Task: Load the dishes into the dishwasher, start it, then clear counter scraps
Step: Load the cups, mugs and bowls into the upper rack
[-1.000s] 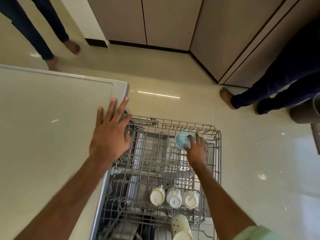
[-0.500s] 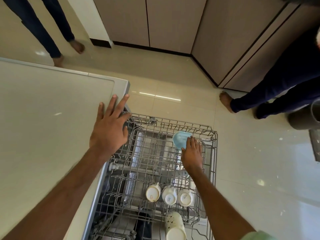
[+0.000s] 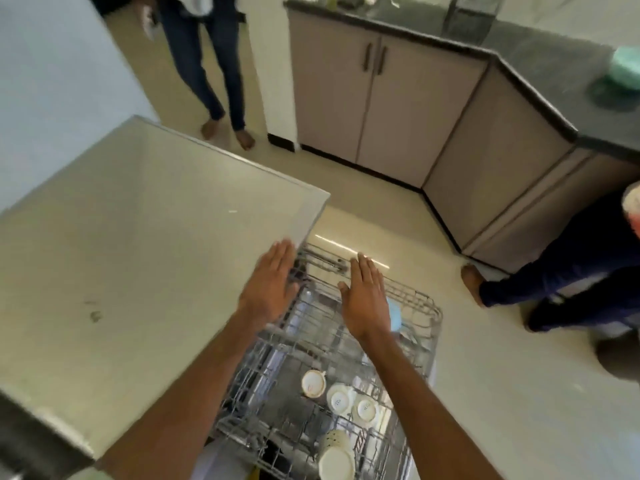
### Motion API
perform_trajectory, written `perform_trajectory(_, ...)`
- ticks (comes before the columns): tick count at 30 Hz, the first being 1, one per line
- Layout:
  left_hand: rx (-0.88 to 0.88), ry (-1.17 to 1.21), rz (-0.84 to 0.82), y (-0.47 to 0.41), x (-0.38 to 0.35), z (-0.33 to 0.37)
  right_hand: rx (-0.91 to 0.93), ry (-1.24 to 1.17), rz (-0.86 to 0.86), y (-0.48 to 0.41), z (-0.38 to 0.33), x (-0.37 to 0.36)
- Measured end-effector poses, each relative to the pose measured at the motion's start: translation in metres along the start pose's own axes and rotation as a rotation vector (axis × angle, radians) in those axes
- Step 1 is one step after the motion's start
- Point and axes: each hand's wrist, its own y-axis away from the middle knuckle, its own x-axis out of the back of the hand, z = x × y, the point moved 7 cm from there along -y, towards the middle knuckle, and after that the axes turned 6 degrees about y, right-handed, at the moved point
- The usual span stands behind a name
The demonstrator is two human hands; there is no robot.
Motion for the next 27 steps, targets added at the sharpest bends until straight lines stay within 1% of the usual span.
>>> perform_trajectory(2,0.037,0.017,-0.035,0.048,0.002,-0.018,0.132,-0.006,0.013,0.006,-0.045,0.012)
perform_trajectory(6,0.178,0.074,0.126,0.154,0.045,-0.069,0.434,-0.013,0.039,0.034,-0.154,0.003)
perform_trajectory(10,0.348,0.111,0.283,0.269,0.089,-0.107,0.645,-0.028,-0.008,0.083,-0.258,-0.033)
perform_trajectory(14,0.63,0.094,0.505,0.4,0.121,-0.157,0.89,-0.013,-0.037,0.161,-0.36,-0.068)
perform_trajectory(17,0.769,0.112,0.616,0.499,0.131,-0.179,0.998,-0.02,-0.107,0.216,-0.42,-0.095)
perform_trajectory(19,0.852,0.102,0.68,0.571,0.132,-0.192,1.079,-0.033,-0.119,0.257,-0.461,-0.115)
perform_trajectory(21,0.938,0.093,0.702,0.634,0.127,-0.203,1.142,-0.061,-0.145,0.296,-0.495,-0.135)
perform_trajectory(24,1.072,0.126,0.743,0.726,0.116,-0.217,1.205,-0.047,-0.242,0.36,-0.542,-0.165)
perform_trajectory(27,1.198,0.145,0.762,0.799,0.109,-0.235,1.294,-0.03,-0.286,0.421,-0.585,-0.185)
